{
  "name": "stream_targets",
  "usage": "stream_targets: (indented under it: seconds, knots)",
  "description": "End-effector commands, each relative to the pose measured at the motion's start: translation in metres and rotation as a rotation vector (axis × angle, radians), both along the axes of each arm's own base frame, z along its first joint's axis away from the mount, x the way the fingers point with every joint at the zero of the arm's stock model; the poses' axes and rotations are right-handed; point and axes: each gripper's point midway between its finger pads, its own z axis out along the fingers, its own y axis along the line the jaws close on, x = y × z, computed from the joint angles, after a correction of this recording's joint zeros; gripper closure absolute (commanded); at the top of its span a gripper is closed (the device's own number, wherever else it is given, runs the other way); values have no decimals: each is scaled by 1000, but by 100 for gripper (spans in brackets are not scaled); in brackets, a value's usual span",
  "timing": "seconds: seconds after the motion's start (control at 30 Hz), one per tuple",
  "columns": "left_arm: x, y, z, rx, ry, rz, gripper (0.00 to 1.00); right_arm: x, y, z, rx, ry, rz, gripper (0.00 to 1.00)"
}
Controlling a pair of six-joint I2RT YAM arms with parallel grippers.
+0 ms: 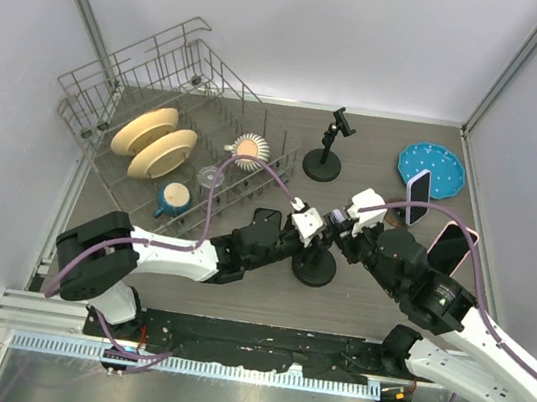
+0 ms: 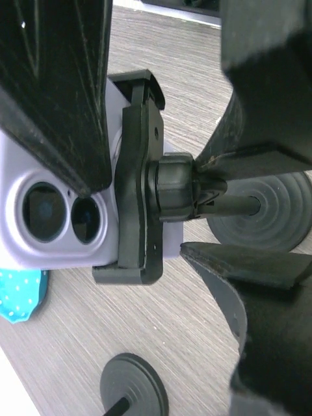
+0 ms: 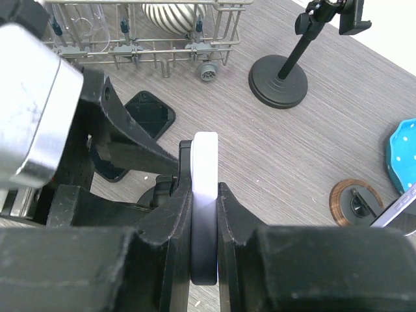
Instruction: Remove the phone from the phone stand
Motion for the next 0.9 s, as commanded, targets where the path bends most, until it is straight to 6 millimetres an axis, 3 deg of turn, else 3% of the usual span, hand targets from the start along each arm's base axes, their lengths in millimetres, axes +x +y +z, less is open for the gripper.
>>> stream_targets:
  seconds: [0.0, 0.13, 0.27, 0.3, 0.4, 0.5, 0.73, 0.87]
  knots:
    - [3, -14, 42, -122, -77, -16, 62, 1, 9, 22, 84, -46, 20, 96]
    - [2, -11, 41, -135, -65, -11, 99, 3, 8, 23, 85, -50, 7, 90]
    - [1, -8, 44, -164, -35, 0, 100, 5, 7, 21, 83, -51, -10, 72]
    - [1, -7, 43, -174, -18, 8, 100, 5, 6, 21, 83, -55, -14, 61]
    - [2, -3, 42, -180, 10, 33, 100, 7, 6, 23, 99, -69, -22, 46]
    - [1, 0, 40, -186, 37, 43, 100, 8, 7, 29, 128, -88, -22, 38]
    - [0, 5, 34, -177, 64, 58, 100, 19, 9, 33, 190, -143, -72, 37]
    - [-2, 6, 34, -181, 71, 52, 100, 27, 10, 28, 177, -162, -103, 43]
